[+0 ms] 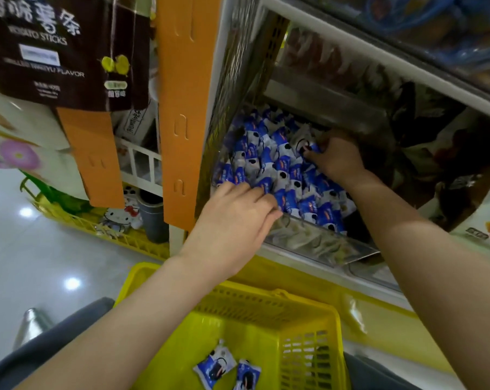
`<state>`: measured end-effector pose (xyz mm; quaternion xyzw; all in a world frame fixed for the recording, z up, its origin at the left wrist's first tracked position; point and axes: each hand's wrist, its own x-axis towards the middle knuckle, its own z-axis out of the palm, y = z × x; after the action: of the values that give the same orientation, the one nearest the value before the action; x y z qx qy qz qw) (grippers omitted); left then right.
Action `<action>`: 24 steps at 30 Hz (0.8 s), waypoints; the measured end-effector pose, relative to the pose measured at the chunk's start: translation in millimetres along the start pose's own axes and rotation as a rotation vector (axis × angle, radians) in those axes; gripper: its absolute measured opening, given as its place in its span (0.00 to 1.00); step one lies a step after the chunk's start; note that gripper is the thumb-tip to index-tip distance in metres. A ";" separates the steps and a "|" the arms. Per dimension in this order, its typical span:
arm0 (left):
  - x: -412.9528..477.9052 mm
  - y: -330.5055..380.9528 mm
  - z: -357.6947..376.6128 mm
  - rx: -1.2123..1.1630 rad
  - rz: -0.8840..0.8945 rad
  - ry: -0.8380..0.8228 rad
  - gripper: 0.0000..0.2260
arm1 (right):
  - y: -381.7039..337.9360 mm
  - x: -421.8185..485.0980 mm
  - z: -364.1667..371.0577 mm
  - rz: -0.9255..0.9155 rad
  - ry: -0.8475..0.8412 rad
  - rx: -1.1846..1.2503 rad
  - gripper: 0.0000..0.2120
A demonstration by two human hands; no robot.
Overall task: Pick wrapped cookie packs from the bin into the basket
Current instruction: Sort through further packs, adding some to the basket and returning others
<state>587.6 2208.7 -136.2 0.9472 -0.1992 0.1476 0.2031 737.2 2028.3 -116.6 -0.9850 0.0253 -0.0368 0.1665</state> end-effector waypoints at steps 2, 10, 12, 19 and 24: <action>0.3 -0.6 0.8 -0.016 0.003 0.001 0.15 | -0.9 4.0 2.3 0.007 -0.049 -0.021 0.10; 1.7 -1.1 3.2 0.013 0.011 0.011 0.14 | -4.9 2.1 1.8 -0.047 -0.093 0.003 0.14; 1.7 -1.2 3.8 0.005 0.010 0.012 0.14 | -0.7 4.9 -6.1 0.001 -0.004 -0.022 0.13; 0.7 -1.9 2.5 -0.035 0.013 0.020 0.15 | 10.8 7.9 -13.4 0.146 -0.134 -0.221 0.11; 0.7 -3.1 1.7 -0.037 0.036 0.023 0.16 | 14.7 8.2 -5.4 0.173 -0.184 -0.206 0.12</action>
<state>589.9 2210.3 -138.5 0.9379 -0.2164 0.1584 0.2202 744.3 2012.2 -115.9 -0.9903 0.0981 0.0710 0.0687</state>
